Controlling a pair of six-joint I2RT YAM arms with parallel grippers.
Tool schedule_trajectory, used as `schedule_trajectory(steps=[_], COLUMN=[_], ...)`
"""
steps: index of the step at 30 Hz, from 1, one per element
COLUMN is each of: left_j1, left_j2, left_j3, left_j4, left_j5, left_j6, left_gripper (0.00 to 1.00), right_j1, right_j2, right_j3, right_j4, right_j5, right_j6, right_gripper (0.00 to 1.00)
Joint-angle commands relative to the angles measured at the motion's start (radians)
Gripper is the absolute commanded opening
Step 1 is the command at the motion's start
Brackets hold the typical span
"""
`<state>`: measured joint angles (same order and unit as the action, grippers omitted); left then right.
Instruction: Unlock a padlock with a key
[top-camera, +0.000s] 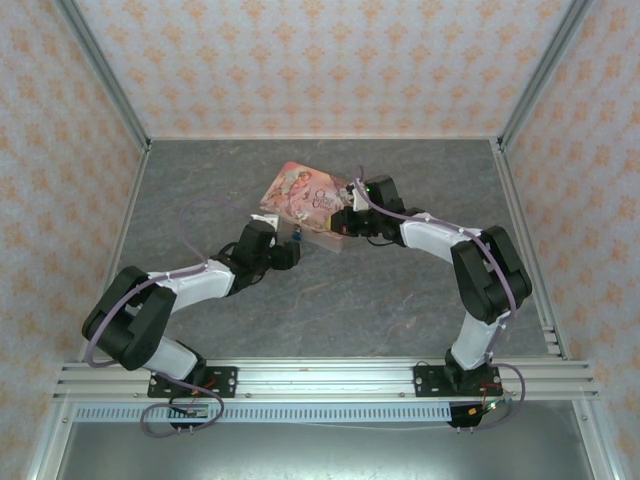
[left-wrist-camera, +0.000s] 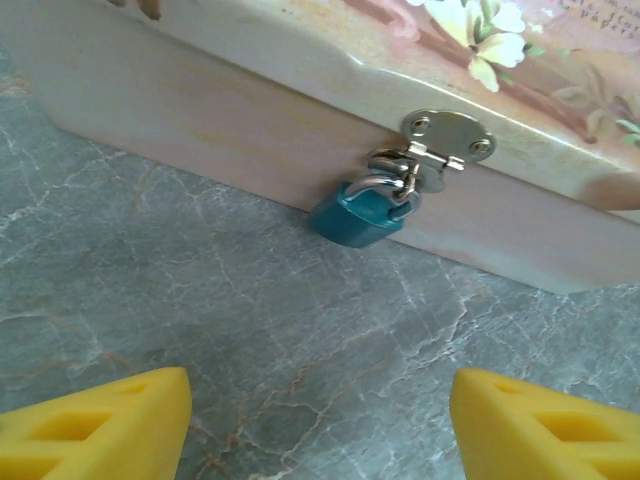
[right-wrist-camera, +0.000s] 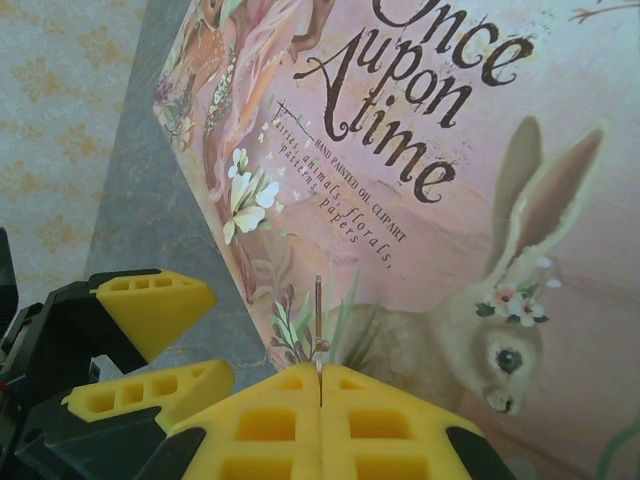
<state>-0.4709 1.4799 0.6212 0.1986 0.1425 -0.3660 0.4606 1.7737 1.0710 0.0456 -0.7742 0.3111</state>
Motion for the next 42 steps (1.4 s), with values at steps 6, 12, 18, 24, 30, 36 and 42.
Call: schedule_trajectory(steps=[6, 12, 18, 24, 30, 36, 42], left_j1=[0.073, 0.08, 0.082, 0.082, 0.08, 0.081, 0.081], left_j2=[0.073, 0.164, 0.233, 0.272, 0.289, 0.305, 0.33], left_j3=[0.022, 0.081, 0.13, 0.165, 0.183, 0.193, 0.21], left_j4=[0.127, 0.134, 0.146, 0.154, 0.145, 0.141, 0.137], left_j5=[0.116, 0.161, 0.174, 0.181, 0.188, 0.201, 0.221], left_j6=[0.186, 0.28, 0.29, 0.29, 0.29, 0.287, 0.268], left_gripper=[0.74, 0.92, 0.92, 0.87, 0.78, 0.69, 0.59], right_j1=[0.006, 0.007, 0.006, 0.007, 0.007, 0.006, 0.006], right_j2=[0.032, 0.036, 0.036, 0.043, 0.043, 0.044, 0.046], right_j3=[0.013, 0.042, 0.046, 0.038, 0.032, 0.03, 0.03], right_j4=[-0.101, -0.114, -0.118, -0.11, -0.102, -0.096, -0.095], right_j5=[0.049, 0.06, 0.073, 0.072, 0.07, 0.067, 0.064], right_j6=[-0.003, -0.01, -0.013, -0.009, -0.01, -0.007, -0.006], right_gripper=[0.0, 0.0, 0.0, 0.0, 0.0, 0.0, 0.0])
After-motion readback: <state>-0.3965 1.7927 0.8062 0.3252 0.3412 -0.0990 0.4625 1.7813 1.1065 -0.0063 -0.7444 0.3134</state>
